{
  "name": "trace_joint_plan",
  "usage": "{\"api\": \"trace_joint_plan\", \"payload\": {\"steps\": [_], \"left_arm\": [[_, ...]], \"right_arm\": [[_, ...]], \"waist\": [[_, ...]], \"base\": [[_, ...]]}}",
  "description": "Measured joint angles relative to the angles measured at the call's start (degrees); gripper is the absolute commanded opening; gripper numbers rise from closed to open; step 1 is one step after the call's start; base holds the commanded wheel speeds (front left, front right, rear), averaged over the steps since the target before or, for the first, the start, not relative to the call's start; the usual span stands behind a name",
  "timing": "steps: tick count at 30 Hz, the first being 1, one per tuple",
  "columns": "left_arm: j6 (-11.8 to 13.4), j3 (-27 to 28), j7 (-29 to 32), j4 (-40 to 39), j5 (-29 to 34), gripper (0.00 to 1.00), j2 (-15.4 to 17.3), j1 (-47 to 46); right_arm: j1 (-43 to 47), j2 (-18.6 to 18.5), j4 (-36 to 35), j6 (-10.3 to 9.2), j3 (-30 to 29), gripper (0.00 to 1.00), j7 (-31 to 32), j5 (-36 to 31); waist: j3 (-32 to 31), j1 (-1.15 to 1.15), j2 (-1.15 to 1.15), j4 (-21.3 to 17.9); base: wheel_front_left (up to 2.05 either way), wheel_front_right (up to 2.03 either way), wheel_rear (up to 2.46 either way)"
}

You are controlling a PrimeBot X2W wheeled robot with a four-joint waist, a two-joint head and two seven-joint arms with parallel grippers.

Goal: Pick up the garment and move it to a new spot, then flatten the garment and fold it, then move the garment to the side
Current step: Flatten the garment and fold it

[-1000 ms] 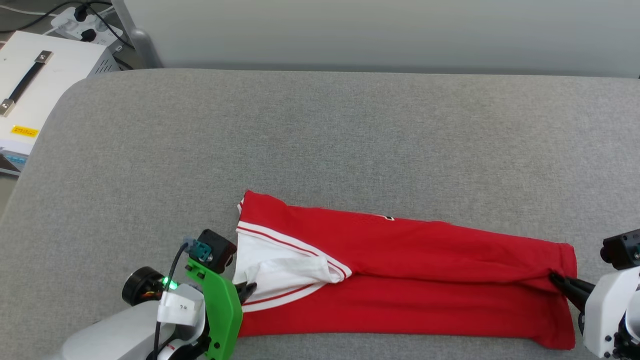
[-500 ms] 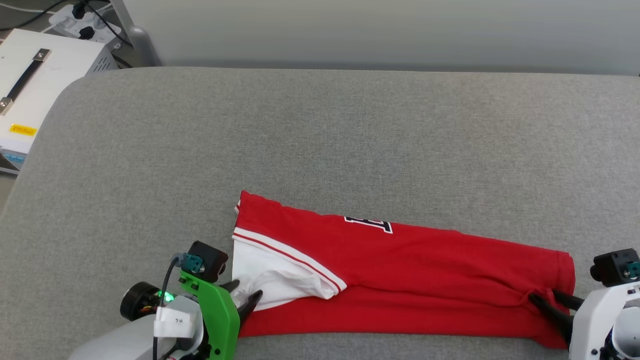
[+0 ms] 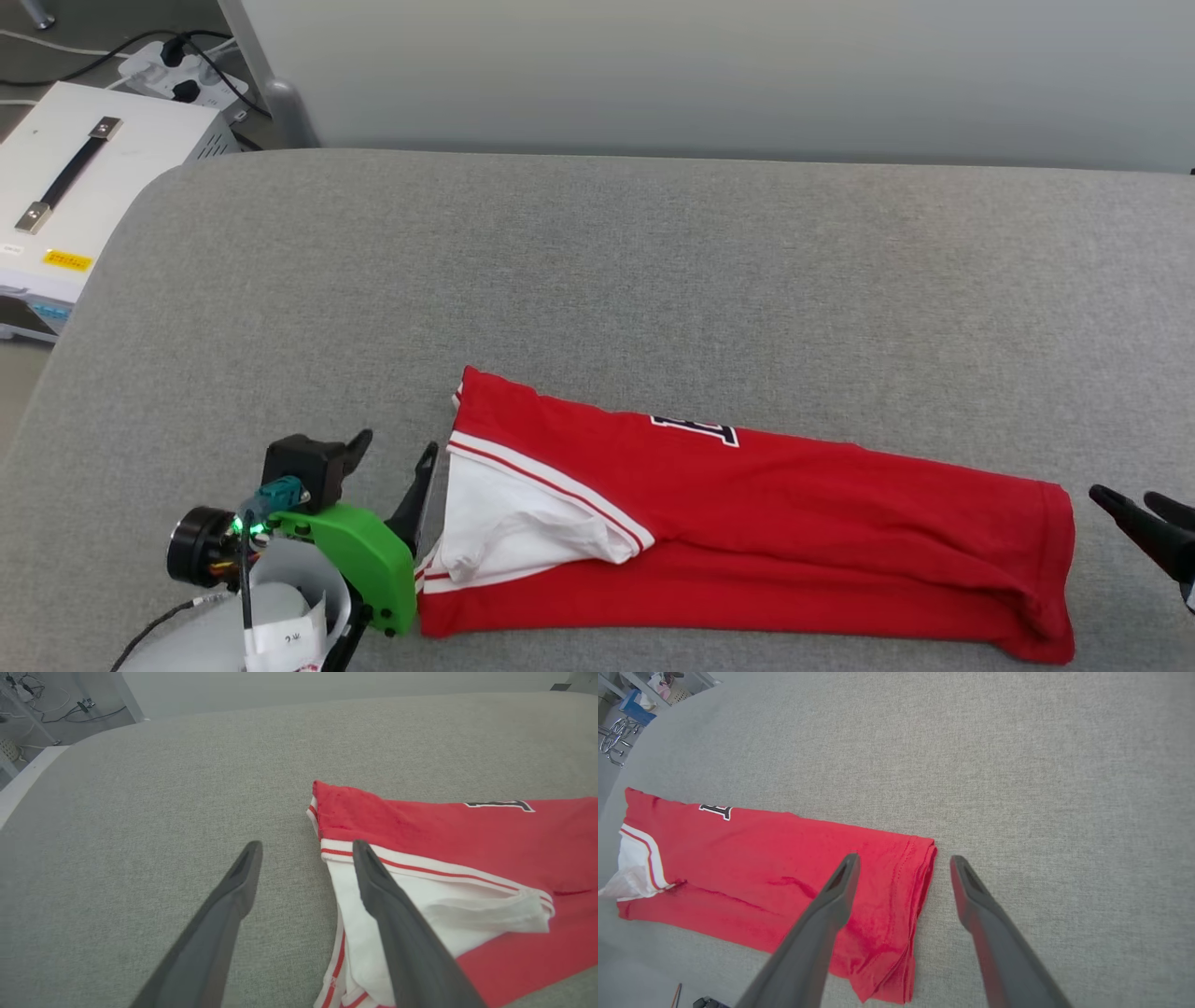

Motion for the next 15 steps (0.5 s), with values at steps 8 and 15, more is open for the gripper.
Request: {"api": "trace_joint_plan", "payload": {"steps": [8, 15], "left_arm": [[3.9, 13.3, -0.5, -2.5, 11.6, 1.00, -4.4, 4.6], [4.1, 25.1, -0.5, -4.0, 22.5, 1.00, -9.8, 11.8]], "right_arm": [[0.2, 0.1, 4.8, 0.00, -0.9, 1.00, 8.9, 2.8], [-1.0, 3.0, 8.6, 0.01, 1.1, 1.00, 10.9, 1.6]], "waist": [[1.3, 0.00, 0.00, 1.7], [2.8, 0.00, 0.00, 3.2]], "base": [[0.00, 0.00, 0.00], [0.00, 0.00, 0.00]]}}
